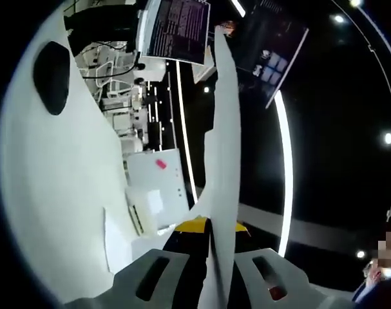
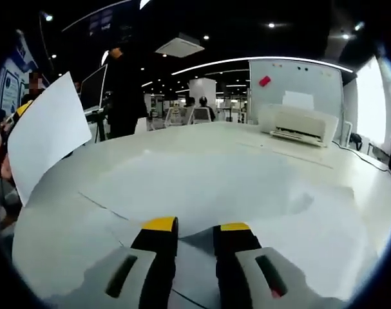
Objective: Organize the stack of printing papers by aligning and flattening the scattered papers on the table
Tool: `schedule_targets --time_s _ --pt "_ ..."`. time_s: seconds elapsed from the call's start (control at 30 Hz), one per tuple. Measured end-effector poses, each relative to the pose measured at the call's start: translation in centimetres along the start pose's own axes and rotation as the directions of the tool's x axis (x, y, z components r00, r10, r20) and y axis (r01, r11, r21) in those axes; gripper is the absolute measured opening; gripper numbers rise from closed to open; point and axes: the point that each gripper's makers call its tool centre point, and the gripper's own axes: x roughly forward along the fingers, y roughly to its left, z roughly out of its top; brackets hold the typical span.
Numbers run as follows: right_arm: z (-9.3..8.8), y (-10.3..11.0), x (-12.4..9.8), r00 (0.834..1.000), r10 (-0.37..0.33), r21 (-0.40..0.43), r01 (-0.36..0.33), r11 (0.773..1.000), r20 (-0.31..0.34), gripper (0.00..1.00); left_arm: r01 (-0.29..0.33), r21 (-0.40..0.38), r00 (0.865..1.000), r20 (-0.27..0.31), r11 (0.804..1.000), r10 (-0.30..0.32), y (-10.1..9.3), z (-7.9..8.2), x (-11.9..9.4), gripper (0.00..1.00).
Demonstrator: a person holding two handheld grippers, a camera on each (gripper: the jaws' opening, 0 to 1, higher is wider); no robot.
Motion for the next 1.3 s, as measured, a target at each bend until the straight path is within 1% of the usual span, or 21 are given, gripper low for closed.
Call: schedule_targets --time_s 0.27,0.4,0.57,0.77,0.93,1.03,1.17,1.23,1.3 --pt "0.0 0.6 0.0 1.0 0.016 -0.005 -0.016 1.0 0.004 0.09 -0.007 0.003 1.0 -0.002 1.0 0.007 0.0 -0.1 -0.2 0.06" --pt "0.0 0.6 0.0 1.0 0.015 0.003 -0.015 1.0 0.004 0.07 -0.011 -0.001 1.0 -0.002 1.0 0.011 0.0 -0.2 -0.1 0.06" --pt "0.0 0.5 -0.1 1.0 0.013 0.028 -0.013 1.0 0.0 0.03 -0.003 0.013 1.0 -0.01 1.0 0.003 -0.3 -0.1 0.0 0.06" --pt "0.0 0.0 -0.1 1.0 0.008 0.041 -0.008 0.999 -0.003 0.0 0.0 0.012 1.0 -0.006 1.0 0.0 -0.3 -0.1 0.1 0.06" --pt "0.5 -0.4 -0.8 1.0 0.0 0.08 -0.003 0.997 0.028 0.0 -0.004 0.008 1.0 -0.009 1.0 0.005 -0.1 -0.4 0.0 0.06" --pt "0.6 -0.3 -1.0 0.999 0.002 0.087 -0.005 0.996 0.036 0.0 0.0 0.009 1.0 -0.014 1.0 0.0 -0.2 -0.5 0.1 0.06" --pt "1.2 -0.4 -1.5 0.998 0.009 0.125 -0.017 0.992 0.07 0.0 -0.001 0.012 1.0 -0.017 1.0 0.002 -0.1 -0.5 0.2 0.06" --pt "1.2 -0.4 -1.6 0.998 0.011 0.131 -0.02 0.991 0.07 0.0 -0.002 0.011 1.0 -0.019 1.0 0.002 -0.1 -0.5 0.3 0.06" --pt "1.4 -0.7 -1.8 0.997 0.002 0.132 -0.013 0.991 0.082 0.0 -0.003 0.006 1.0 -0.019 1.0 0.003 -0.1 -0.5 0.3 0.06"
